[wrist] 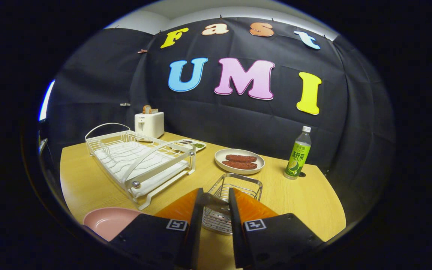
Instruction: Take the plate from the dish rack, then take the spoon from the basket and place it into the plate.
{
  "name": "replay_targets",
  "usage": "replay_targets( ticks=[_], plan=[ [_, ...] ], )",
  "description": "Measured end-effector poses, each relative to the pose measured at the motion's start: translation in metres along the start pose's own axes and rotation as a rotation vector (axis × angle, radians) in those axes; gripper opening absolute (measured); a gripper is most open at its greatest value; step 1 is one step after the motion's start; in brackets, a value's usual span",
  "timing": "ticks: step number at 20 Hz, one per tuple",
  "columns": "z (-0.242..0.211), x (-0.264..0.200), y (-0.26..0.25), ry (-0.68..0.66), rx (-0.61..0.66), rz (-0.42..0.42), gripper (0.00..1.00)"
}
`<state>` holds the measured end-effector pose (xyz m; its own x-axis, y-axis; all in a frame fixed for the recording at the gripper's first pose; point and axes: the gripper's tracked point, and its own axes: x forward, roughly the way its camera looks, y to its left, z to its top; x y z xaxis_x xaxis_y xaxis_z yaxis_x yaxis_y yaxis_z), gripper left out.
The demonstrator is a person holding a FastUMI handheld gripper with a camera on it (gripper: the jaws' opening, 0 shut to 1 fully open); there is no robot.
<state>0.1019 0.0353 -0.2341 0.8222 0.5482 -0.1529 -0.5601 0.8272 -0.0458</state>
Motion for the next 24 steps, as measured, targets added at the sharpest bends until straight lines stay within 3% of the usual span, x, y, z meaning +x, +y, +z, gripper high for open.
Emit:
replay_targets(
  ticks=[3,15,17,18,20,24],
  plan=[
    [0.000,0.002,0.000,0.006,0.019,-0.009,0.33],
    [0.010,0.007,0.005,0.039,0.088,0.006,0.40],
    [0.022,0.009,-0.011,0.013,0.076,-0.049,0.32],
    [0.025,0.010,-0.018,0.005,0.074,-0.076,0.22],
    [0.026,0.012,-0.023,0.017,0.089,-0.083,0.16],
    [0.036,0.017,-0.034,0.036,0.116,-0.083,0.12]
  ],
)
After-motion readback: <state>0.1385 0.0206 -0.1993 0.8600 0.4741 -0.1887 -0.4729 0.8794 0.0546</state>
